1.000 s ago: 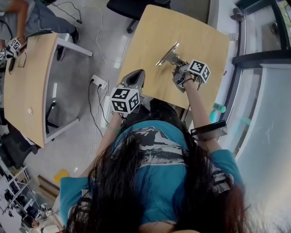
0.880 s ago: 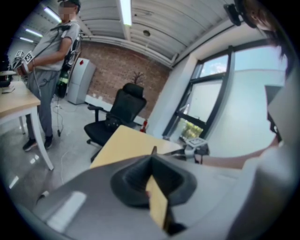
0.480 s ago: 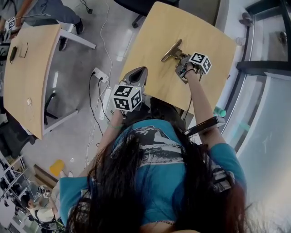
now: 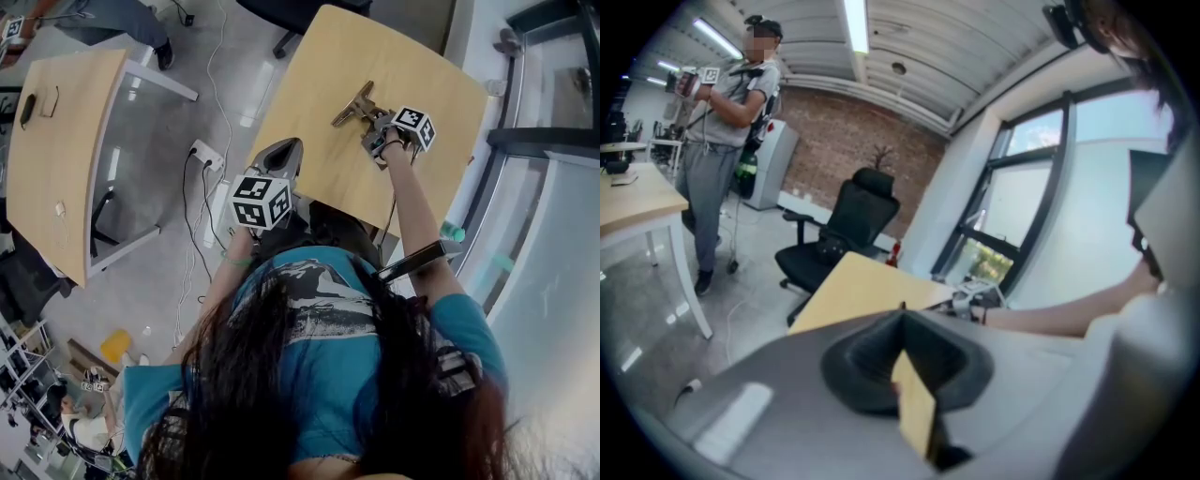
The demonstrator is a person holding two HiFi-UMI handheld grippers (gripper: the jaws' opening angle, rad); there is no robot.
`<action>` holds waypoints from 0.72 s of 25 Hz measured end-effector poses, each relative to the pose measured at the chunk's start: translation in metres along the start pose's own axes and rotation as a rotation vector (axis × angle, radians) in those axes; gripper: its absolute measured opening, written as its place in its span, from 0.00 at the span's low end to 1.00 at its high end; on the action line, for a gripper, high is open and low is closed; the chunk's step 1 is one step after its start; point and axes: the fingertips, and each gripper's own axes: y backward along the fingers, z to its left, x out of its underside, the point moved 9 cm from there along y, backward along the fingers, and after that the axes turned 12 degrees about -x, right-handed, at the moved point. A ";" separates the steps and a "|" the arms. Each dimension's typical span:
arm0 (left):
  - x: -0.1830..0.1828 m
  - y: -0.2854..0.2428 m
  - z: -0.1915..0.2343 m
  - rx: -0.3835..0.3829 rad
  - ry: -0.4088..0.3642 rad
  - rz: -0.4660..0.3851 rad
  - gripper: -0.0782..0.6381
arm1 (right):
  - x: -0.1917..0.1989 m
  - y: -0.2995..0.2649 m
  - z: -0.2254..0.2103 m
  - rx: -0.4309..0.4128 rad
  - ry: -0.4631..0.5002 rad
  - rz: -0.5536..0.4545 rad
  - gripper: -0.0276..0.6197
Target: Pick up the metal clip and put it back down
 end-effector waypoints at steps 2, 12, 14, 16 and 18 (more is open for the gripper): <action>0.000 0.001 0.002 0.000 0.002 -0.002 0.11 | 0.000 0.001 0.002 0.009 0.008 -0.005 0.21; 0.002 0.015 0.004 0.014 -0.004 -0.020 0.11 | 0.016 0.048 0.022 0.015 0.162 -0.027 0.24; 0.002 0.019 0.006 0.022 -0.005 -0.023 0.11 | 0.027 0.060 0.033 -0.002 0.217 -0.030 0.24; 0.003 0.023 0.006 0.034 -0.009 -0.025 0.11 | 0.040 0.072 0.045 -0.039 0.254 -0.040 0.24; 0.003 0.027 0.004 0.050 -0.018 -0.028 0.11 | 0.056 0.083 0.059 -0.087 0.281 -0.041 0.24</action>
